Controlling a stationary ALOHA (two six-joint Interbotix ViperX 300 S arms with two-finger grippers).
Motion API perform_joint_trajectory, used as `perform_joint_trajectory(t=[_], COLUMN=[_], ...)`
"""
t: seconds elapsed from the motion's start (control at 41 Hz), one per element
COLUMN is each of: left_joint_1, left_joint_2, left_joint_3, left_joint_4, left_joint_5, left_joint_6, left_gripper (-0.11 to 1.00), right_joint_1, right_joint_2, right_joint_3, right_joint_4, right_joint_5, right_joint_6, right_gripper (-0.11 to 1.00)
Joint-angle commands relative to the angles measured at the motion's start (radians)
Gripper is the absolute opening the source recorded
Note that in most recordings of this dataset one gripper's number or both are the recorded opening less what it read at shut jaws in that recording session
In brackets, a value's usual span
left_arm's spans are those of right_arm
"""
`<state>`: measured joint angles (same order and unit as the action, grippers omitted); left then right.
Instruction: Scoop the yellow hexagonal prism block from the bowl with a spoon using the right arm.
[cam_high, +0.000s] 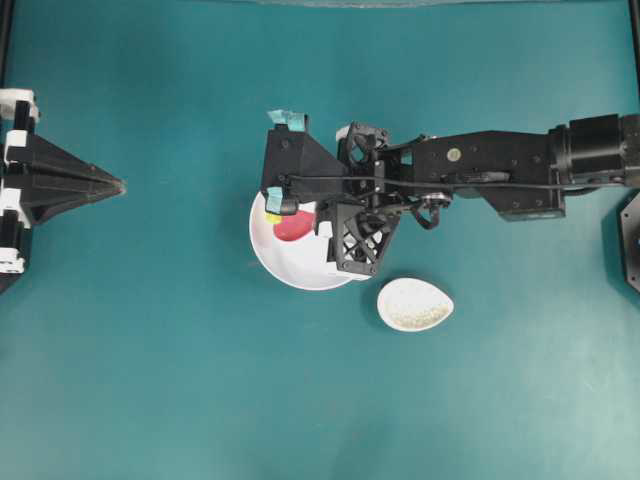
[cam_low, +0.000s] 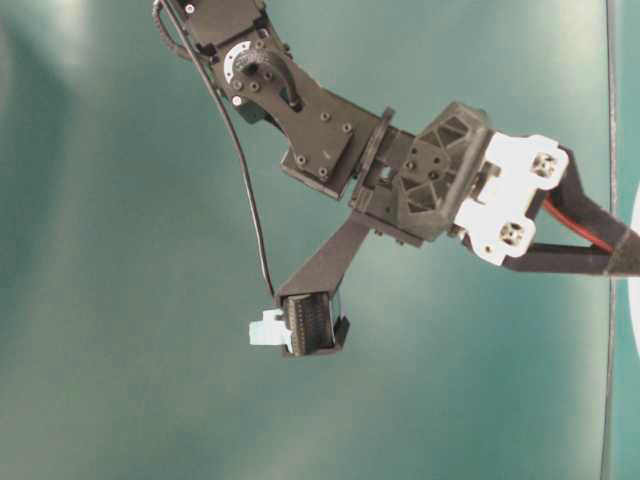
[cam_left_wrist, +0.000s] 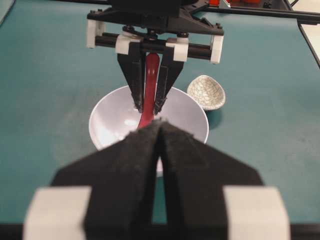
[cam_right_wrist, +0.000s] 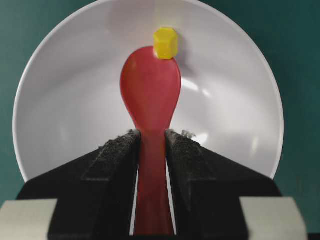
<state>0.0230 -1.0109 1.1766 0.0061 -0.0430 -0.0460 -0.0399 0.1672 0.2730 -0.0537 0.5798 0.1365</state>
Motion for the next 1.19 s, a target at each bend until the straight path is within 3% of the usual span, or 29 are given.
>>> perform_joint_trajectory(t=[0.0, 1.17], left_joint_1=[0.002, 0.002], left_joint_2=[0.003, -0.003], left_joint_3=[-0.029, -0.029], left_joint_4=[0.002, 0.003], left_joint_5=[-0.006, -0.005], left_joint_6=[-0.002, -0.02], left_gripper=[-0.01, -0.01], right_joint_1=[-0.003, -0.005], right_joint_2=[-0.017, -0.017], right_joint_3=[-0.025, -0.025], right_joint_4=[-0.002, -0.014], right_joint_5=[-0.009, -0.02], right_joint_6=[0.003, 0.002], right_gripper=[0.25, 0.25])
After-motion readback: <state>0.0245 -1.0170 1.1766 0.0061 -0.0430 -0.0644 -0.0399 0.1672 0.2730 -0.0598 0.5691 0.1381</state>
